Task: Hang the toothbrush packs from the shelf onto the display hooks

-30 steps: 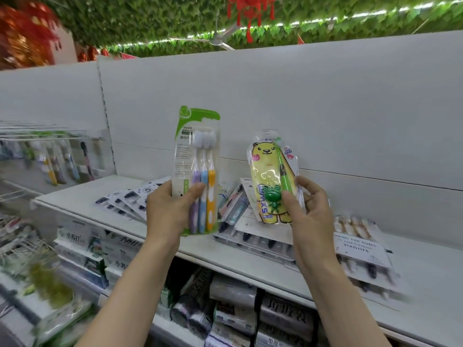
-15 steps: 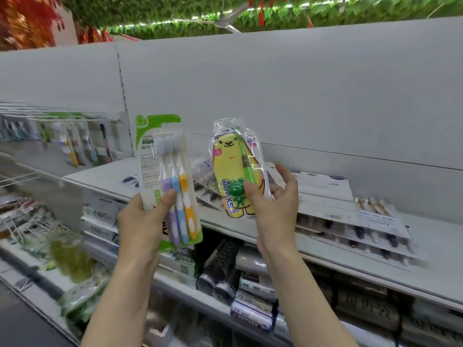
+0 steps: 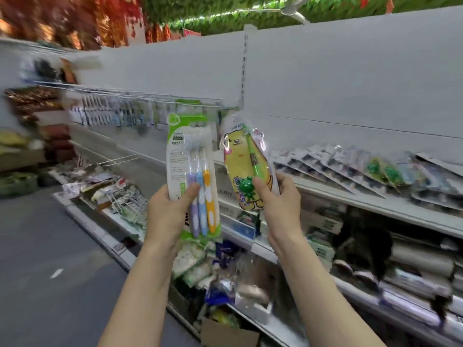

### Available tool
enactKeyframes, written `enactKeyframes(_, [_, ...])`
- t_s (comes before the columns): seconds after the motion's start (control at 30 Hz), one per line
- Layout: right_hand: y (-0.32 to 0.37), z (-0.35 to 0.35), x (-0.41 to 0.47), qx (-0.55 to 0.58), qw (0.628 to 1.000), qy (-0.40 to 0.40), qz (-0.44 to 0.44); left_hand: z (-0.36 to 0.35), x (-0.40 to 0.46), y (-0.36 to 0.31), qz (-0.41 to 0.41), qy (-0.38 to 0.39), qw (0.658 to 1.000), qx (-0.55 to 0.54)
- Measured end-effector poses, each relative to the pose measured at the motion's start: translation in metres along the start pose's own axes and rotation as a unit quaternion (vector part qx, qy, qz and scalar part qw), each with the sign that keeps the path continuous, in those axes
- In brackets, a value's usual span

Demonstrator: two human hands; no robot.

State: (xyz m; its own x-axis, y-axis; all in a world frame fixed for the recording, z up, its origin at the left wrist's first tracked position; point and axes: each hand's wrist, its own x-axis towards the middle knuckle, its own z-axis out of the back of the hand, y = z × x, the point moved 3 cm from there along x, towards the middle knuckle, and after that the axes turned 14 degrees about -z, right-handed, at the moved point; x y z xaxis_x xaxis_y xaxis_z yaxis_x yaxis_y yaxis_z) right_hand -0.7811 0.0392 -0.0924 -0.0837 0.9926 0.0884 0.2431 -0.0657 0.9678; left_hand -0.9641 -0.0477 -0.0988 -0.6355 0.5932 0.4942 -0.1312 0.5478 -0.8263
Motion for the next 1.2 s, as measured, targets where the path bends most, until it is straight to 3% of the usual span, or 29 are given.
enactKeyframes(0.37, [-0.076, -0.203, 0.051, -0.002, 0.991, 0.110, -0.078, 0.164, 0.111, 0.040, -0.014, -0.062, 0.997, 0.035])
enactKeyframes(0.63, [-0.136, -0.376, 0.157, 0.037, 0.980, 0.169, -0.098, 0.260, 0.272, 0.089, -0.030, -0.068, 0.994, 0.077])
enactKeyframes(0.87, [-0.152, -0.499, 0.243, 0.033, 0.986, 0.140, -0.082, 0.309, 0.415, 0.133, -0.002, -0.046, 0.996, 0.079])
enactKeyframes(1.2, [-0.179, -0.613, 0.324, 0.010, 0.999, 0.042, -0.028, 0.360, 0.559, 0.227, 0.026, 0.022, 0.999, 0.020])
